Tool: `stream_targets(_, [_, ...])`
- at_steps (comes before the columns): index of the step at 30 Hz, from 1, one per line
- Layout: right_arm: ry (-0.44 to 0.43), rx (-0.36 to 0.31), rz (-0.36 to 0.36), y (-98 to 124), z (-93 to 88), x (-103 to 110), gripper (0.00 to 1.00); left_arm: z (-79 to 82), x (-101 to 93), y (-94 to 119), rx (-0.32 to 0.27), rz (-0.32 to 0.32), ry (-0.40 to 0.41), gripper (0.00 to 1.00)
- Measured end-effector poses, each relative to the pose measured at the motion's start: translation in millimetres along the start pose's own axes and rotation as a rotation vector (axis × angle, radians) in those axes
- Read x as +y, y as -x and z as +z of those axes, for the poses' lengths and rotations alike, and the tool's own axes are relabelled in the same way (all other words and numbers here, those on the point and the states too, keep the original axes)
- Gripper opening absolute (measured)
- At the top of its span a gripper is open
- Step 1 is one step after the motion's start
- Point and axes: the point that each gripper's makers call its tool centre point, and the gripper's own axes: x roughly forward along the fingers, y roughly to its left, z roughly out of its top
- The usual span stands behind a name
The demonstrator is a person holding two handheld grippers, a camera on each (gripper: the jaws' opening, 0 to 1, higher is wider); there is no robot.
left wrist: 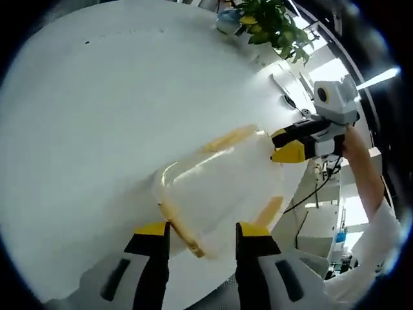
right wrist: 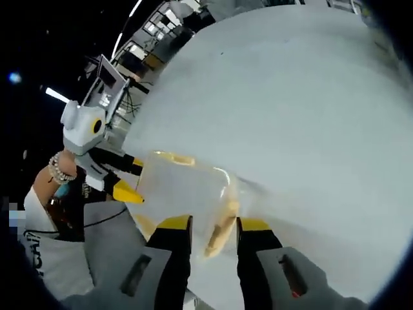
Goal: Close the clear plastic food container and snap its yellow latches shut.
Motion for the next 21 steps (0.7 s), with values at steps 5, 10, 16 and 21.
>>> stream_targets(5, [0.059,0.005,-0.025,2.8,-3.6,-2.7,0.29,4.7,2.3,1.5,-0.042,0.025,-0.153,0.52])
stream_targets(10, [0.101,-0.021,-0.04,11.0,2.0,-2.9,0.29,5.1,6.4,7.1,-0.061,0.056,-0.248,0.54])
stream_targets(16, [0.24,-0.098,-0.016,18.8,22.6,7.5,0.36,11.9,-1.5,13.4,-0.115,0.039,-0.362,0.66])
stream_targets(21, [0.363,-0.123,-0.019,20.7,31.6,17.3,0.35,15.0,-7.8,17.4,-0.146,0.062,-0.539,0.67])
